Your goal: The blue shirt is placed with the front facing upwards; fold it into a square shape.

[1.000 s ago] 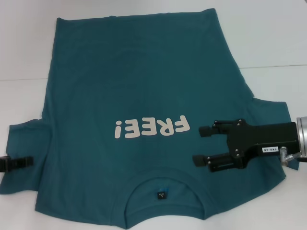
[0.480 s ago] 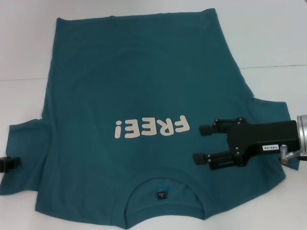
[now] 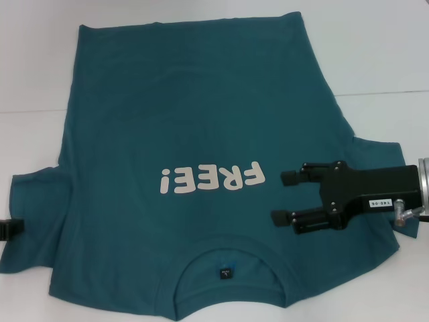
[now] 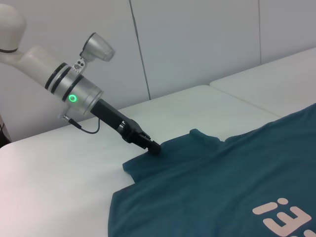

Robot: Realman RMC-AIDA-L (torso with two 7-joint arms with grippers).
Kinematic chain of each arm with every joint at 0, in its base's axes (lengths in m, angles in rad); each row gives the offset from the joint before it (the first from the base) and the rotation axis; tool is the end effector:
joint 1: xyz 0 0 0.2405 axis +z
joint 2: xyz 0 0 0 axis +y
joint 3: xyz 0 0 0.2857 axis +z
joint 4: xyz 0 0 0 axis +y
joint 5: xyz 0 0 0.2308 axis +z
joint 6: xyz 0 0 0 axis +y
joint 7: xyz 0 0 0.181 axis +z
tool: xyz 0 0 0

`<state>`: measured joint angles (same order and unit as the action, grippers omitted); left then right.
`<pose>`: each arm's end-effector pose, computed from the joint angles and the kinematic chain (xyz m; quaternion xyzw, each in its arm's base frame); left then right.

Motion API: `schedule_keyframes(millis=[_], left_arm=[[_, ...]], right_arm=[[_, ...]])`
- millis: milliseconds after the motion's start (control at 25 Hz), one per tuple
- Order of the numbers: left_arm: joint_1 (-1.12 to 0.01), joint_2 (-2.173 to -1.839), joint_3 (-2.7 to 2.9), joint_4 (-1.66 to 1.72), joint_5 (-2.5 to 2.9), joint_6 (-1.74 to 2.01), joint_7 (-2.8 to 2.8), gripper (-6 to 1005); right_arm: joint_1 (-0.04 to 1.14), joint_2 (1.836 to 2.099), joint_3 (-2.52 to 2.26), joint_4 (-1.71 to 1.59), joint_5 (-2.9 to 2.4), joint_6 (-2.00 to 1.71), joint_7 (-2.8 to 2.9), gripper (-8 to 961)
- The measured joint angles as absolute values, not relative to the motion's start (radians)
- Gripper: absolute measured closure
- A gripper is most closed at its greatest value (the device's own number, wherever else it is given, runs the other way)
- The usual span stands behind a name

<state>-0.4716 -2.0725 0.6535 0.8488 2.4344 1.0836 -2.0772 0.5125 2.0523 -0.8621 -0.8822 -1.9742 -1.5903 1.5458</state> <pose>-0.4028 0.4048 0.0124 -0.7901 -0.5066 -0.0466 0.3420 0.2562 0.3820 -0.0209 -0.9602 0.1758 0.1875 0.1090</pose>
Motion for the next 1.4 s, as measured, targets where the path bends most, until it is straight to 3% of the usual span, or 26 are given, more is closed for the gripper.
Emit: schedule_keyframes(millis=[160, 360, 880, 1400], left_arm=[[-0.476, -2.073, 0.653, 0.860, 2.435, 1.103, -2.098, 954], [-0.466, -2.085, 0.654, 0.925, 2.434, 1.143, -2.115, 953], [-0.473, -2.080, 0.654, 1.002, 2.434, 1.206, -2.165, 954], [-0.467, -2.106, 0.741, 1.169, 2.436, 1.299, -2.302, 954]], right_arm=[[0.512, 2.054, -0.859, -0.882, -1.974, -1.592, 1.547, 36], [0.512, 2.054, -0.855, -0.882, -1.974, -1.602, 1.554, 36], [0.504, 2.050, -0.843, -0.882, -1.966, -1.603, 1.557, 36], [0.500, 2.043, -0.825, -0.884, -1.966, -1.607, 1.557, 36]])
